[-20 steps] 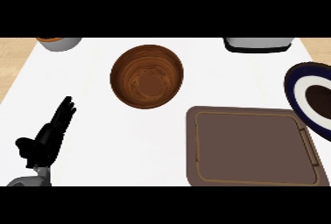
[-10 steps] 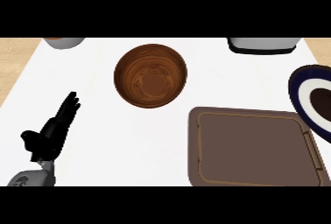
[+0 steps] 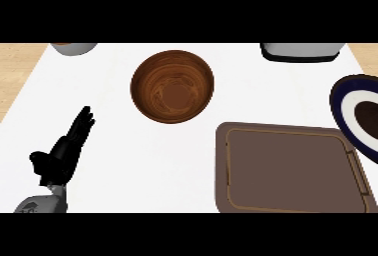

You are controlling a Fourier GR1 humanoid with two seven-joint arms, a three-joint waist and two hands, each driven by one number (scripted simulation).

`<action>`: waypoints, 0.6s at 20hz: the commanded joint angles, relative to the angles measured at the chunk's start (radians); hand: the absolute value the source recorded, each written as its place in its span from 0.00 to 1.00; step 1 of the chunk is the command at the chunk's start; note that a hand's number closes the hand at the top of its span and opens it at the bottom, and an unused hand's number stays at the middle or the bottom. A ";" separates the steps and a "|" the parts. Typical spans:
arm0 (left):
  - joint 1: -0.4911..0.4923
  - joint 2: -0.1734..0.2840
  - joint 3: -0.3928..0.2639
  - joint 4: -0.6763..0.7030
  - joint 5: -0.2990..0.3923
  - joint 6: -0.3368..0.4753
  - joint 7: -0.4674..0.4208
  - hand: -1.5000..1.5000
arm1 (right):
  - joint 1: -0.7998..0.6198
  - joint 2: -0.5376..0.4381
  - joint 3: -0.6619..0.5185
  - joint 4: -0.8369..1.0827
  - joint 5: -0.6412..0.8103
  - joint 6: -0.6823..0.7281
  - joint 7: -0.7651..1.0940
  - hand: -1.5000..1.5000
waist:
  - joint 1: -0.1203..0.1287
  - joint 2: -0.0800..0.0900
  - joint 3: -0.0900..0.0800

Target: Pick the can from the tray and place it in the plate

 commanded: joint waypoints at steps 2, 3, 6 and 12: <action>0.024 -0.004 0.008 -0.036 -0.014 0.001 0.017 0.50 | -0.067 0.075 0.073 -0.003 0.048 -0.060 0.049 1.00 | -0.002 -0.001 0.000; -0.027 -0.009 -0.003 -0.061 -0.001 0.002 0.092 0.50 | -0.163 0.078 0.081 0.079 0.067 -0.084 0.075 1.00 | 0.011 0.003 0.001; -0.022 0.002 0.007 -0.002 -0.017 -0.008 0.025 0.50 | -0.221 0.092 0.006 0.100 -0.028 -0.030 0.165 1.00 | 0.007 0.003 0.001; -0.035 -0.021 0.003 0.016 -0.042 0.005 0.004 0.50 | -0.308 0.133 0.033 0.244 0.016 -0.124 0.213 0.00 | 0.009 0.005 0.001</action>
